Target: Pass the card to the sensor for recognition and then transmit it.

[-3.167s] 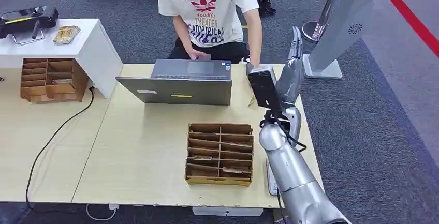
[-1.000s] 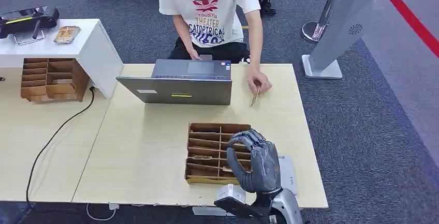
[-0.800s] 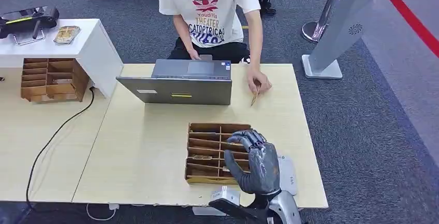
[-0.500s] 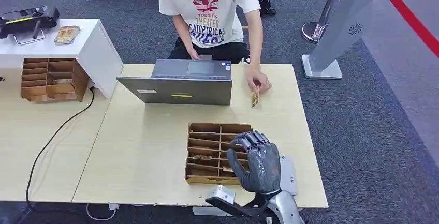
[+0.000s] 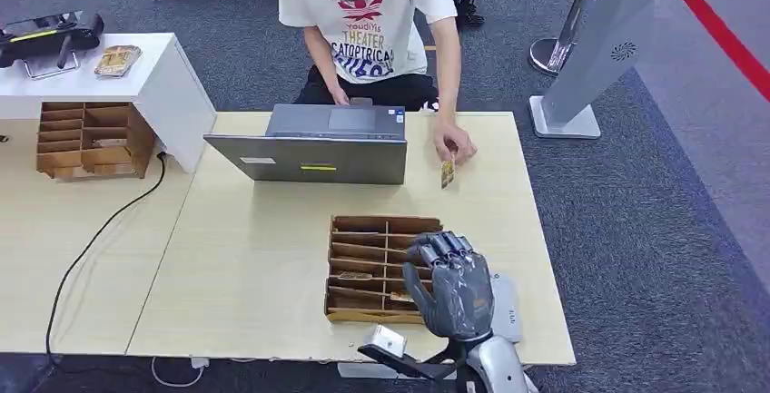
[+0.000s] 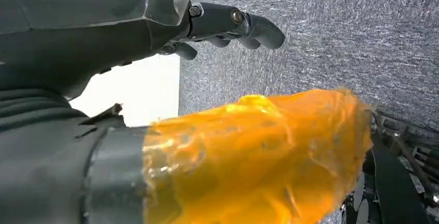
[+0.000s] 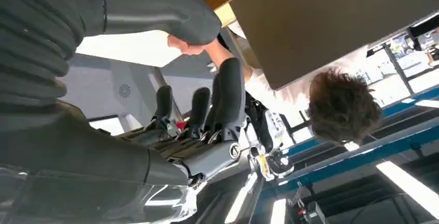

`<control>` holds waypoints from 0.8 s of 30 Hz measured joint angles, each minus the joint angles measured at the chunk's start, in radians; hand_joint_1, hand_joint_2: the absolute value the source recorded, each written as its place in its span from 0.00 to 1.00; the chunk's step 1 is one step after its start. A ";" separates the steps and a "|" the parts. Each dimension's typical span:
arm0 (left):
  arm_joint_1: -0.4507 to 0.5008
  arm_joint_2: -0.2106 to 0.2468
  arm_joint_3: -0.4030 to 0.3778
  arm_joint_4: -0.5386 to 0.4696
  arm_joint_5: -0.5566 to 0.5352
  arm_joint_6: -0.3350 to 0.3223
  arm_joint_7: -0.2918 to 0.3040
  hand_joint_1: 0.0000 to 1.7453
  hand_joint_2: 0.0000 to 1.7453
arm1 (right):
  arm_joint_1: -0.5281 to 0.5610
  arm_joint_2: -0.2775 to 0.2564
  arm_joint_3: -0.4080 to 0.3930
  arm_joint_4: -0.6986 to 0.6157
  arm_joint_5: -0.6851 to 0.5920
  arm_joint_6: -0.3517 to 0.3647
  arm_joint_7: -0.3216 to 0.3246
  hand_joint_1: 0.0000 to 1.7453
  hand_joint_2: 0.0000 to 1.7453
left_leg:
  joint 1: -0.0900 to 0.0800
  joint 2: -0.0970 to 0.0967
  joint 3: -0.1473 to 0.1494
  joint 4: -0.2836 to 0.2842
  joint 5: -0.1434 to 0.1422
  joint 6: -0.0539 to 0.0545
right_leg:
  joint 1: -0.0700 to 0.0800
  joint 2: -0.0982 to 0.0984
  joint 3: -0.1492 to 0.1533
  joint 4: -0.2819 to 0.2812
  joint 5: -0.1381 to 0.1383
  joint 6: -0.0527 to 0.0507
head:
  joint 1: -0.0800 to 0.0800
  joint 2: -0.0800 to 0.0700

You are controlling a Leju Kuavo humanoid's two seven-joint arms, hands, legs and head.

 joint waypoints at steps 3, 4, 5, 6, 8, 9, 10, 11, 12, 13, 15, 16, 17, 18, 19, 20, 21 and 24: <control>0.000 0.000 0.000 0.000 0.000 0.000 0.000 0.00 0.00 | -0.002 0.000 0.000 0.006 0.001 0.000 0.004 0.52 1.00 | 0.000 0.000 0.000 0.000 0.000 0.000 | 0.000 0.000 0.000 0.000 0.000 0.000 | 0.000 0.000; 0.000 0.000 0.000 0.000 0.000 0.000 0.000 0.00 0.00 | -0.003 0.000 0.000 0.008 0.001 0.000 0.004 0.49 1.00 | 0.000 0.000 0.000 0.000 0.000 0.000 | 0.000 0.000 0.000 0.000 0.000 0.000 | 0.000 0.000; 0.000 0.000 0.000 0.000 0.000 0.000 0.000 0.00 0.00 | -0.003 0.000 0.000 0.009 0.001 0.000 0.004 0.48 1.00 | 0.000 0.000 0.000 0.000 0.000 0.000 | 0.000 0.000 0.000 0.000 0.000 0.000 | 0.000 0.000; 0.000 0.000 0.000 0.000 0.000 0.000 0.000 0.00 0.00 | -0.004 0.000 0.000 0.010 0.001 0.000 0.004 0.50 1.00 | 0.000 0.000 0.000 0.000 0.000 0.000 | 0.000 0.000 0.000 0.000 0.000 0.000 | 0.000 0.000; 0.000 0.001 0.000 0.000 0.000 0.000 0.000 0.00 0.00 | -0.005 0.000 0.000 0.012 0.003 0.000 0.007 0.48 1.00 | 0.000 0.000 0.000 0.000 0.000 0.000 | 0.000 0.000 0.000 0.000 0.000 0.000 | 0.000 0.000; 0.000 0.001 0.000 0.000 0.000 0.000 0.000 0.00 0.00 | -0.005 0.000 0.000 0.013 0.006 0.000 0.010 0.46 1.00 | 0.000 0.000 0.000 0.000 0.000 0.000 | 0.000 0.000 0.000 0.000 0.000 0.000 | 0.000 0.000; 0.000 0.001 0.000 0.000 0.000 0.000 0.000 0.00 0.00 | -0.006 0.000 0.000 0.013 0.010 0.000 0.013 0.48 1.00 | 0.000 0.000 0.000 0.000 0.000 0.000 | 0.000 0.000 0.000 0.000 0.000 0.000 | 0.000 0.000; 0.000 0.001 0.000 0.000 0.000 0.000 0.000 0.00 0.00 | -0.008 0.000 0.000 0.014 0.013 0.000 0.016 0.45 1.00 | 0.000 0.000 0.000 0.000 0.000 0.000 | 0.000 0.000 0.000 0.000 0.000 0.000 | 0.000 0.000; 0.000 0.001 0.000 0.000 0.000 0.000 0.000 0.00 0.00 | -0.010 0.000 0.000 0.017 0.017 0.000 0.018 0.44 1.00 | 0.000 0.000 0.000 0.000 0.000 0.000 | 0.000 0.000 0.000 0.000 0.000 0.000 | 0.000 0.000; 0.000 0.001 0.000 0.000 0.000 0.000 0.000 0.00 0.00 | -0.011 -0.001 0.000 0.018 0.022 0.000 0.021 0.46 1.00 | 0.000 0.000 0.000 0.000 0.000 0.000 | 0.000 0.000 0.000 0.000 0.000 0.000 | 0.000 0.000; 0.000 0.001 0.000 0.000 0.000 -0.001 0.000 0.00 0.00 | -0.015 -0.002 0.000 0.022 0.029 0.001 0.028 0.47 1.00 | 0.000 0.000 0.000 0.000 0.000 0.000 | 0.000 0.000 0.000 0.000 0.000 0.000 | 0.000 0.000; 0.000 0.001 0.000 0.000 0.000 -0.002 0.000 0.00 0.00 | -0.018 -0.003 0.000 0.024 0.033 0.001 0.029 0.48 1.00 | 0.000 0.000 0.000 0.000 0.000 0.000 | 0.000 0.000 0.000 0.000 0.000 0.000 | 0.000 0.000; 0.000 0.001 0.000 0.000 -0.001 -0.002 0.000 0.00 0.00 | -0.021 -0.003 0.000 0.027 0.034 0.002 0.032 0.48 1.00 | 0.000 0.000 0.000 0.000 0.000 0.000 | 0.000 0.000 0.000 0.000 0.000 0.000 | 0.000 0.000; 0.000 0.001 0.000 0.000 -0.001 -0.002 0.000 0.00 0.00 | -0.024 -0.003 0.000 0.030 0.035 0.002 0.035 0.46 1.00 | 0.000 0.000 0.000 0.000 0.000 0.000 | 0.000 0.000 0.000 0.000 0.000 0.000 | 0.000 0.000; 0.000 0.001 0.000 0.000 -0.002 -0.003 0.000 0.00 0.00 | -0.028 -0.004 0.000 0.034 0.036 0.002 0.035 0.44 1.00 | 0.000 0.000 0.000 0.000 0.000 0.000 | 0.000 0.000 0.000 0.000 0.000 0.000 | 0.000 0.000; 0.000 0.001 0.000 0.000 -0.002 -0.003 0.000 0.00 0.00 | -0.031 -0.004 0.000 0.036 0.036 0.003 0.035 0.49 1.00 | 0.000 0.000 0.000 0.000 0.000 0.000 | 0.000 0.000 0.000 0.000 0.000 0.000 | 0.000 0.000; 0.000 0.001 0.000 0.000 -0.002 -0.005 0.000 0.00 0.00 | -0.035 -0.005 0.000 0.040 0.036 0.003 0.036 0.47 1.00 | 0.000 0.000 0.000 0.000 0.000 0.000 | 0.000 0.000 0.000 0.000 0.000 0.000 | 0.000 0.000; 0.000 0.002 0.000 0.000 -0.003 -0.006 0.000 0.00 0.00 | -0.047 -0.005 0.000 0.053 0.036 0.006 0.036 0.43 1.00 | 0.000 0.000 0.000 0.000 0.000 0.000 | 0.000 0.000 0.000 0.000 0.000 0.000 | 0.000 0.000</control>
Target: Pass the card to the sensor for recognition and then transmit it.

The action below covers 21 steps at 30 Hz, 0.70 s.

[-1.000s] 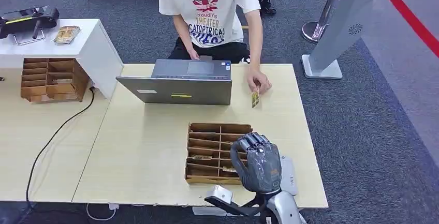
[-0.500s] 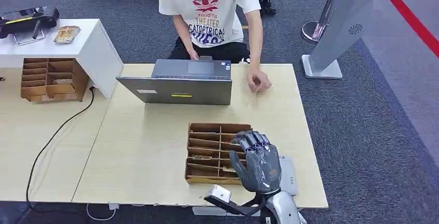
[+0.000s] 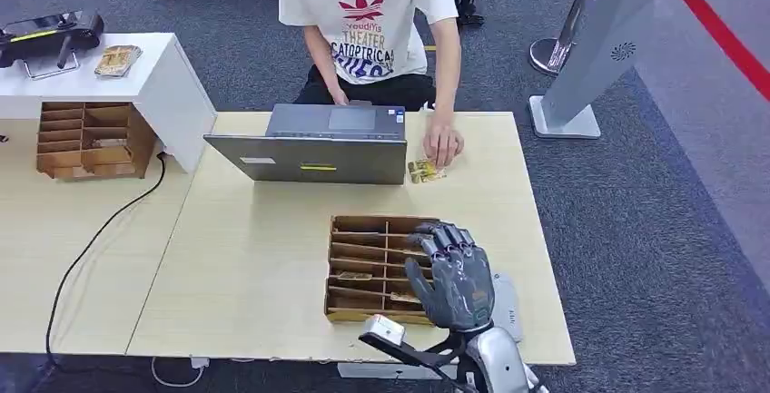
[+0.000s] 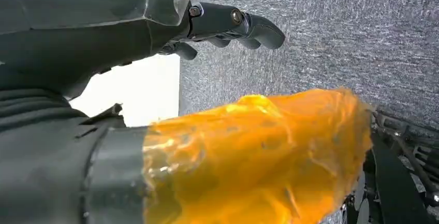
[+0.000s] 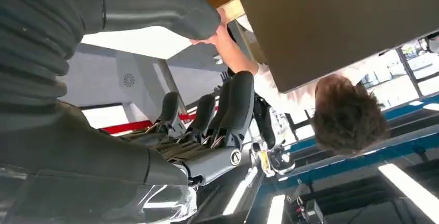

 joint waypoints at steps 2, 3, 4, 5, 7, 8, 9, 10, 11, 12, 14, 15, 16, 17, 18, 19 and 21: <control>0.000 0.000 0.000 0.000 -0.001 -0.001 0.000 0.00 0.00 | -0.008 0.000 0.000 0.010 0.000 0.004 0.000 0.53 1.00 | 0.000 0.000 0.000 0.000 0.000 0.000 | 0.000 0.000 0.000 0.000 0.000 0.000 | 0.000 0.000; 0.000 0.000 0.000 0.000 -0.001 -0.001 0.000 0.00 0.00 | -0.012 0.000 -0.001 0.018 0.000 0.006 0.000 0.52 1.00 | 0.000 0.000 0.000 0.000 0.000 0.000 | 0.000 0.000 0.000 0.000 0.000 0.000 | 0.000 0.000; 0.000 0.000 0.000 0.000 -0.002 -0.002 0.000 0.00 0.00 | -0.015 0.000 -0.001 0.023 0.000 0.008 0.000 0.52 1.00 | 0.000 0.000 0.000 0.000 0.000 0.000 | 0.000 0.000 0.000 0.000 0.000 0.000 | 0.000 0.000; 0.000 0.000 0.000 0.000 -0.002 -0.003 0.000 0.00 0.00 | -0.018 0.000 -0.001 0.032 0.000 0.009 0.002 0.52 1.00 | 0.000 0.000 0.000 0.000 0.000 0.000 | 0.000 0.000 0.000 0.000 0.000 0.000 | 0.000 0.000; 0.000 0.000 0.000 0.000 -0.002 -0.003 0.000 0.00 0.00 | -0.022 0.000 -0.002 0.045 -0.001 0.013 0.003 0.53 1.00 | 0.000 0.000 0.000 0.000 0.000 0.000 | 0.000 0.000 0.000 0.000 0.000 0.000 | 0.000 0.000; 0.000 0.000 0.000 0.000 -0.002 -0.004 0.000 0.00 0.00 | -0.023 0.000 -0.003 0.050 -0.001 0.015 0.005 0.52 1.00 | 0.000 0.000 0.000 0.000 0.000 0.000 | 0.000 0.000 0.000 0.000 0.000 0.000 | 0.000 0.000; 0.000 0.000 0.000 0.000 -0.002 -0.004 0.000 0.00 0.00 | -0.025 0.000 -0.004 0.056 -0.002 0.016 0.008 0.52 1.00 | 0.000 0.000 0.000 0.000 0.000 0.000 | 0.000 0.000 0.000 0.000 0.000 0.000 | 0.000 0.000; 0.000 0.000 0.000 0.000 -0.002 -0.004 0.000 0.00 0.00 | -0.027 0.000 -0.005 0.061 -0.003 0.018 0.010 0.52 1.00 | 0.000 0.000 0.000 0.000 0.000 0.000 | 0.000 0.000 0.000 0.000 0.000 0.000 | 0.000 0.000; 0.000 0.000 0.000 0.000 -0.002 -0.004 0.000 0.00 0.00 | -0.028 0.000 -0.007 0.066 -0.003 0.019 0.010 0.52 1.00 | 0.000 0.000 0.000 0.000 0.000 0.000 | 0.000 0.000 0.000 0.000 0.000 0.000 | 0.000 0.000; 0.000 0.000 0.000 0.000 -0.002 -0.004 0.000 0.00 0.00 | -0.029 0.000 -0.007 0.072 -0.003 0.021 0.010 0.52 1.00 | 0.000 0.000 0.000 0.000 0.000 0.000 | 0.000 0.000 0.000 0.000 0.000 0.000 | 0.000 0.000; 0.000 0.000 0.000 0.000 -0.003 -0.004 0.000 0.00 0.00 | -0.031 0.000 -0.007 0.080 -0.003 0.022 0.010 0.52 1.00 | 0.000 0.000 0.000 0.000 0.000 0.000 | 0.000 0.000 0.000 0.000 0.000 0.000 | 0.000 0.000; 0.000 0.000 0.000 0.000 -0.003 -0.005 0.000 0.00 0.00 | -0.032 0.000 -0.007 0.084 -0.003 0.022 0.010 0.51 1.00 | 0.000 0.000 0.000 0.000 0.000 0.000 | 0.000 0.000 0.000 0.000 0.000 0.000 | 0.000 0.000; 0.000 0.000 0.000 0.000 -0.003 -0.005 0.000 0.00 0.00 | -0.032 0.000 -0.008 0.087 -0.003 0.022 0.010 0.52 1.00 | 0.000 0.000 0.000 0.000 0.000 0.000 | 0.000 0.000 0.000 0.000 0.000 0.000 | 0.000 0.000; 0.000 0.000 0.000 0.000 -0.003 -0.006 0.000 0.00 0.00 | -0.033 0.000 -0.008 0.091 -0.003 0.023 0.010 0.50 1.00 | 0.000 0.000 0.000 0.000 0.000 0.000 | 0.000 0.000 0.000 0.000 0.000 0.000 | 0.000 0.000; 0.000 0.000 0.000 0.000 -0.003 -0.007 0.000 0.00 0.00 | -0.033 0.000 -0.008 0.095 -0.004 0.025 0.011 0.50 1.00 | 0.000 0.000 0.000 0.000 0.000 0.000 | 0.000 0.000 0.000 0.000 0.000 0.000 | 0.000 0.000; 0.000 0.000 0.000 0.000 -0.003 -0.007 0.000 0.00 0.00 | -0.034 0.000 -0.008 0.098 -0.004 0.025 0.011 0.50 1.00 | 0.000 0.000 0.000 0.000 0.000 0.000 | 0.000 0.000 0.000 0.000 0.000 0.000 | 0.000 0.000; 0.000 0.000 0.000 0.000 -0.005 -0.007 0.000 0.00 0.00 | -0.034 0.000 -0.009 0.106 -0.006 0.026 0.014 0.54 1.00 | 0.000 0.000 0.000 0.000 0.000 0.000 | 0.000 0.000 0.000 0.000 0.000 0.000 | 0.000 0.000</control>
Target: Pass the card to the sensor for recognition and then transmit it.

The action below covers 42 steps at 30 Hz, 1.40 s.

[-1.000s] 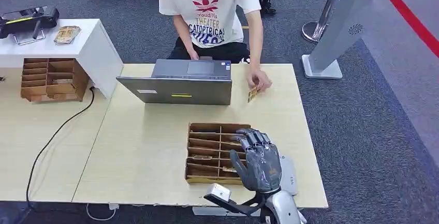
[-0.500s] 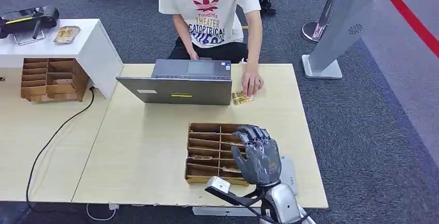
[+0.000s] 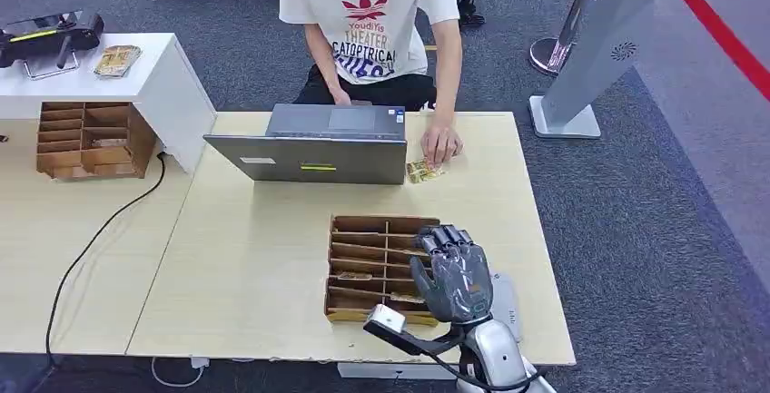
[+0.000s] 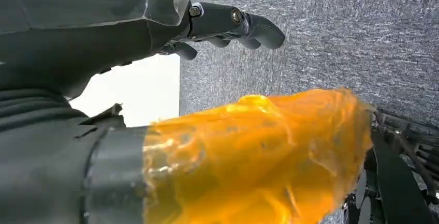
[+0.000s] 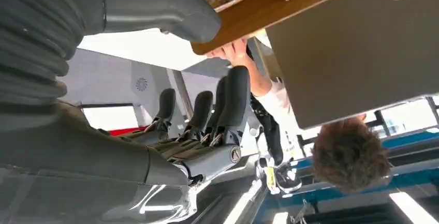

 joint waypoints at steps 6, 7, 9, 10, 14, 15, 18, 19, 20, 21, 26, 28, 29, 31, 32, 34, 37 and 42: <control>0.000 0.000 0.000 0.000 -0.003 0.000 0.000 0.00 0.00 | -0.002 0.000 -0.006 0.023 -0.001 0.000 0.003 0.50 1.00 | 0.000 0.000 0.000 0.000 0.000 0.000 | 0.000 0.000 0.000 0.000 0.000 0.000 | 0.000 0.000; 0.000 0.000 0.000 0.000 -0.003 0.000 0.000 0.00 0.00 | -0.002 0.000 -0.007 0.027 -0.002 0.000 0.003 0.51 1.00 | 0.000 0.000 0.000 0.000 0.000 0.000 | 0.000 0.000 0.000 0.000 0.000 0.000 | 0.000 0.000; 0.000 0.000 0.000 0.000 -0.003 0.000 0.000 0.00 0.00 | -0.003 0.000 -0.008 0.033 -0.003 0.000 0.003 0.48 1.00 | 0.000 0.000 0.000 0.000 0.000 0.000 | 0.000 0.000 0.000 0.000 0.000 0.000 | 0.000 0.000; 0.000 0.000 0.000 0.000 -0.003 0.000 0.000 0.00 0.00 | -0.004 0.000 -0.008 0.037 -0.003 0.001 0.003 0.49 1.00 | 0.000 0.000 0.000 0.000 0.000 0.000 | 0.000 0.000 0.000 0.000 0.000 0.000 | 0.000 0.000; 0.000 0.000 0.000 0.000 -0.006 0.000 0.000 0.00 0.00 | -0.010 0.000 -0.009 0.053 -0.002 0.010 0.003 0.49 1.00 | 0.000 0.000 0.000 0.000 0.000 0.000 | 0.000 0.000 0.000 0.000 0.000 0.000 | 0.000 0.000; 0.000 0.000 0.000 0.000 -0.008 0.000 0.000 0.00 0.00 | -0.013 0.000 -0.010 0.058 0.000 0.010 0.003 0.48 1.00 | 0.000 0.000 0.000 0.000 0.000 0.000 | 0.000 0.000 0.000 0.000 0.000 0.000 | 0.000 0.000; 0.000 0.000 0.000 0.000 -0.012 0.000 0.000 0.00 0.00 | -0.020 0.000 -0.013 0.070 0.003 0.011 0.003 0.50 1.00 | 0.000 0.000 0.000 0.000 0.000 0.000 | 0.000 0.000 0.000 0.000 0.000 0.000 | 0.000 0.000; 0.000 0.000 0.000 0.000 -0.012 0.000 0.000 0.00 0.00 | -0.023 0.000 -0.015 0.073 0.003 0.011 0.003 0.48 1.00 | 0.000 0.000 0.000 0.000 0.000 0.000 | 0.000 0.000 0.000 0.000 0.000 0.000 | 0.000 0.000; 0.000 0.000 0.000 0.000 -0.012 0.000 0.000 0.00 0.00 | -0.024 0.000 -0.016 0.077 0.003 0.011 0.003 0.48 1.00 | 0.000 0.000 0.000 0.000 0.000 0.000 | 0.000 0.000 0.000 0.000 0.000 0.000 | 0.000 0.000; 0.000 0.000 0.000 0.000 -0.012 0.000 0.000 0.00 0.00 | -0.025 0.000 -0.018 0.080 0.003 0.011 0.003 0.44 1.00 | 0.000 0.000 0.000 0.000 0.000 0.000 | 0.000 0.000 0.000 0.000 0.000 0.000 | 0.000 0.000; 0.000 0.000 0.000 0.000 -0.014 -0.002 0.000 0.00 0.00 | -0.032 0.000 -0.026 0.094 0.004 0.014 0.001 0.42 1.00 | 0.000 0.000 0.000 0.000 0.000 0.000 | 0.000 0.000 0.000 0.000 0.000 0.000 | 0.000 0.000; 0.000 0.000 0.000 0.000 -0.015 -0.002 0.002 0.00 0.00 | -0.034 0.000 -0.027 0.098 0.006 0.017 0.000 0.43 1.00 | 0.000 0.000 0.000 0.000 0.000 0.000 | 0.000 0.000 0.000 0.000 0.000 0.000 | 0.000 0.000; 0.000 0.000 0.000 0.000 -0.015 -0.002 0.003 0.00 0.00 | -0.035 0.000 -0.027 0.100 0.006 0.018 0.000 0.42 1.00 | 0.000 0.000 0.000 0.000 0.000 0.000 | 0.000 0.000 0.000 0.000 0.000 0.000 | 0.000 0.000; 0.000 0.000 0.000 0.000 -0.015 -0.002 0.003 0.00 0.00 | -0.037 0.000 -0.027 0.103 0.006 0.019 0.000 0.39 1.00 | 0.000 0.000 0.000 0.000 0.000 0.000 | 0.000 0.000 0.000 0.000 0.000 0.000 | 0.000 0.000; 0.000 0.000 0.000 0.000 -0.016 -0.002 0.003 0.00 0.00 | -0.038 0.000 -0.028 0.104 0.006 0.019 0.000 0.39 1.00 | 0.000 0.000 0.000 0.000 0.000 0.000 | 0.000 0.000 0.000 0.000 0.000 0.000 | 0.000 0.000; 0.000 0.000 0.000 0.000 -0.017 -0.002 0.003 0.00 0.00 | -0.039 0.000 -0.030 0.107 0.009 0.019 0.000 0.40 1.00 | 0.000 0.000 0.000 0.000 0.000 0.000 | 0.000 0.000 0.000 0.000 0.000 0.000 | 0.000 0.000; 0.000 0.001 0.000 0.000 -0.018 -0.002 0.003 0.00 0.00 | -0.040 0.000 -0.031 0.109 0.010 0.019 0.000 0.42 1.00 | 0.000 0.000 0.000 0.000 0.000 0.000 | 0.000 0.000 0.000 0.000 0.000 0.000 | 0.000 0.000; 0.000 0.002 0.000 0.000 -0.020 -0.003 0.005 0.00 0.00 | -0.040 0.000 -0.033 0.111 0.015 0.021 0.000 0.43 1.00 | 0.000 0.000 0.000 0.000 0.000 0.000 | 0.000 0.000 0.000 0.000 0.000 0.000 | 0.000 0.000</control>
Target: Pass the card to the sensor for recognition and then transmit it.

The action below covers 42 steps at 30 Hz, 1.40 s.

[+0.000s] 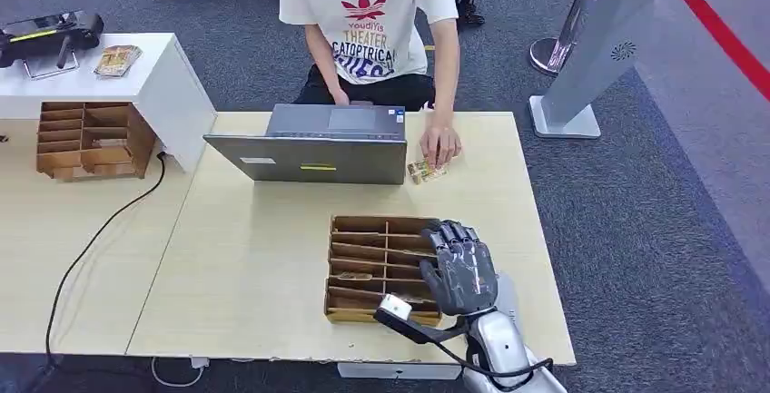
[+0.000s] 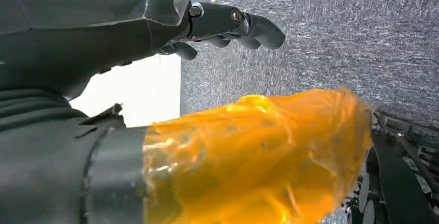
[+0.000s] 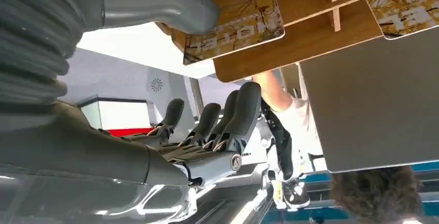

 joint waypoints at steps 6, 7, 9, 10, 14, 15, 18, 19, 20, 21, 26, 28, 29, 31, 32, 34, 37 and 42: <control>0.000 0.000 0.000 0.000 0.000 0.000 0.000 0.00 0.00 | 0.000 0.000 -0.004 0.005 0.002 0.003 0.000 0.48 1.00 | 0.000 0.000 0.000 0.000 0.000 0.000 | 0.000 0.000 0.000 0.000 0.000 0.000 | 0.000 0.000; 0.000 0.000 0.000 0.000 0.000 0.000 0.000 0.00 0.00 | 0.000 0.000 -0.005 0.005 0.003 0.003 0.000 0.60 1.00 | 0.000 0.000 0.000 0.000 0.000 0.000 | 0.000 0.000 0.000 0.000 0.000 0.000 | 0.000 0.000; 0.000 0.000 0.000 0.000 0.001 0.000 0.000 0.00 0.00 | 0.000 0.000 -0.007 0.006 0.004 0.006 0.000 0.86 1.00 | 0.000 0.000 0.000 0.000 0.000 0.000 | 0.000 0.000 0.000 0.000 0.000 0.000 | 0.000 0.000; 0.000 0.000 0.000 0.000 0.002 0.000 0.001 0.00 0.00 | 0.000 0.000 -0.007 0.007 0.005 0.007 0.000 0.90 1.00 | 0.000 0.000 0.000 0.000 0.000 0.000 | 0.000 0.000 0.000 0.000 0.000 0.000 | 0.000 0.000; 0.000 0.000 0.000 0.000 0.003 0.000 0.001 0.00 0.00 | 0.000 0.000 -0.008 0.008 0.006 0.011 0.000 0.89 1.00 | 0.000 0.000 0.000 0.000 0.000 0.000 | 0.000 0.000 0.000 0.000 0.000 0.000 | 0.000 0.000; 0.000 0.000 0.000 0.000 0.003 0.000 0.001 0.00 0.00 | 0.000 0.000 -0.008 0.008 0.006 0.011 0.000 0.89 1.00 | 0.000 0.000 0.000 0.000 0.000 0.000 | 0.000 0.000 0.000 0.000 0.000 0.000 | 0.000 0.000; 0.000 0.000 0.000 0.000 0.003 0.000 0.001 0.00 0.00 | 0.000 0.000 -0.008 0.009 0.006 0.011 0.000 0.93 1.00 | 0.000 0.000 0.000 0.000 0.000 0.000 | 0.000 0.000 0.000 0.000 0.000 0.000 | 0.000 0.000; 0.000 0.000 0.000 0.000 0.003 0.000 0.001 0.00 0.00 | 0.000 0.000 -0.008 0.009 0.006 0.011 0.000 0.94 1.00 | 0.000 0.000 0.000 0.000 0.000 0.000 | 0.000 0.000 0.000 0.000 0.000 0.000 | 0.000 0.000; 0.000 0.000 0.000 0.000 0.003 0.000 0.001 0.00 0.00 | 0.000 0.000 -0.008 0.010 0.006 0.011 0.000 0.96 1.00 | 0.000 0.000 0.000 0.000 0.000 0.000 | 0.000 0.000 0.000 0.000 0.000 0.000 | 0.000 0.000; 0.000 0.000 0.000 0.000 0.004 0.000 0.001 0.00 0.00 | 0.000 0.000 -0.008 0.010 0.006 0.013 0.000 0.98 1.00 | 0.000 0.000 0.000 0.000 0.000 0.000 | 0.000 0.000 0.000 0.000 0.000 0.000 | 0.000 0.000; 0.000 0.000 0.000 0.000 0.006 0.000 0.001 0.00 0.00 | 0.000 0.000 -0.013 0.009 0.006 0.016 0.000 0.99 1.00 | 0.000 0.000 0.000 0.000 0.000 0.000 | 0.000 0.000 0.000 0.000 0.000 0.000 | 0.000 0.000; 0.000 0.000 0.000 0.000 0.006 0.000 0.001 0.00 0.00 | 0.000 0.000 -0.014 0.009 0.006 0.017 0.000 0.99 1.00 | 0.000 0.000 0.000 0.000 0.000 0.000 | 0.000 0.000 0.000 0.000 0.000 0.000 | 0.000 0.000; 0.000 0.000 0.000 0.000 0.006 0.000 0.001 0.00 0.00 | 0.000 0.000 -0.015 0.009 0.006 0.018 0.000 1.00 1.00 | 0.000 0.000 0.000 0.000 0.000 0.000 | 0.000 0.000 0.000 0.000 0.000 0.000 | 0.000 0.000; 0.000 0.000 0.000 0.000 0.006 0.000 0.001 0.00 0.00 | 0.000 0.000 -0.017 0.009 0.006 0.019 0.000 1.00 1.00 | 0.000 0.000 0.000 0.000 0.000 0.000 | 0.000 0.000 0.000 0.000 0.000 0.000 | 0.000 0.000; 0.000 0.000 0.000 0.000 0.006 0.000 0.001 0.00 0.00 | 0.000 0.000 -0.018 0.009 0.006 0.019 0.000 0.99 1.00 | 0.000 0.000 0.000 0.000 0.000 0.000 | 0.000 0.000 0.000 0.000 0.000 0.000 | 0.000 0.000; 0.000 0.000 0.000 0.000 0.006 0.000 0.001 0.00 0.00 | 0.000 0.000 -0.019 0.009 0.002 0.019 0.000 1.00 1.00 | 0.000 0.000 0.000 0.000 0.000 0.000 | 0.000 0.000 0.000 0.000 0.000 0.000 | 0.000 0.000; 0.000 0.000 0.000 0.000 0.006 -0.001 0.001 0.00 0.00 | 0.000 0.000 -0.022 0.009 -0.002 0.019 -0.005 1.00 1.00 | 0.000 0.000 0.000 0.000 0.000 0.000 | 0.000 0.000 0.000 0.000 0.000 0.000 | 0.000 0.000; 0.000 0.000 0.000 0.000 0.006 -0.001 0.000 0.00 0.00 | 0.000 0.000 -0.023 0.009 -0.006 0.019 -0.007 1.00 1.00 | 0.000 0.000 0.000 0.000 0.000 0.000 | 0.000 0.000 0.000 0.000 0.000 0.000 | 0.000 0.000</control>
